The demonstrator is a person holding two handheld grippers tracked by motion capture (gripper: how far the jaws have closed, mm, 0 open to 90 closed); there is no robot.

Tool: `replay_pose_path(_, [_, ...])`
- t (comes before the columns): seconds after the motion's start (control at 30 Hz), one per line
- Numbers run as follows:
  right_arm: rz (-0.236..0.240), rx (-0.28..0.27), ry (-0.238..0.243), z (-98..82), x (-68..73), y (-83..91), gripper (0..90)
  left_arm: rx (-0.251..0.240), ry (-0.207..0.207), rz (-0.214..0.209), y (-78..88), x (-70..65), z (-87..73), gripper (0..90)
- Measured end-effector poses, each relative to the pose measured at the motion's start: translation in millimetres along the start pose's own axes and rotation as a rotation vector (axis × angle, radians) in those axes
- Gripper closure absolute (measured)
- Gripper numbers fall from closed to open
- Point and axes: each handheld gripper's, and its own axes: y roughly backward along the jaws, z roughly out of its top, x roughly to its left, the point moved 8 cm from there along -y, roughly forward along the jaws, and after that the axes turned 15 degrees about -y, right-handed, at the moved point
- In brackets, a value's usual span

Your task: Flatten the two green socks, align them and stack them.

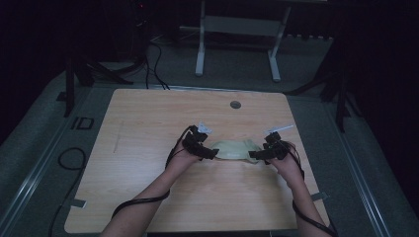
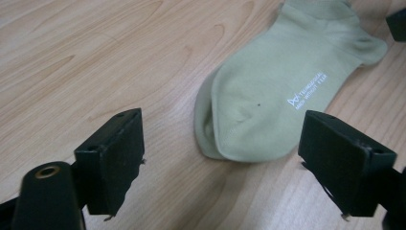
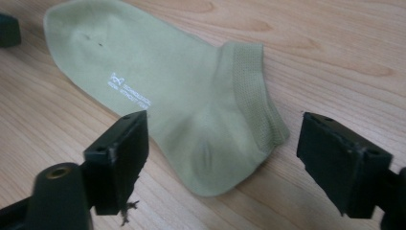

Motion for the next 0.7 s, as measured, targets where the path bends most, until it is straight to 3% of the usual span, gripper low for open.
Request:
replay_pose_path(0.1, [0.018,-0.034,0.009,-2.0,1.2,2.2,16.0,-0.031,-0.018,0.028,8.4,-4.2,-1.1,13.9])
replay_pose_path(0.17, [0.048,-0.048,0.023,-5.4,4.4,2.6,14.1,-0.054,-0.008,0.022,13.1,-8.1,-2.7,13.7])
replay_pose_path(0.27, [0.02,-0.053,0.067,-10.5,3.7,2.8,13.9,-0.048,-0.027,0.013,17.1,-13.4,-8.8,13.5])
replay_pose_path(0.37, [0.013,-0.069,0.068,-13.0,1.5,3.8,13.9,-0.043,-0.018,-0.006,20.9,-16.4,-16.5,13.5])
replay_pose_path(0.7, [-0.012,-0.047,0.081,-25.6,-7.5,5.6,13.9,-0.027,0.015,-0.006,36.1,-13.9,-44.1,13.5])
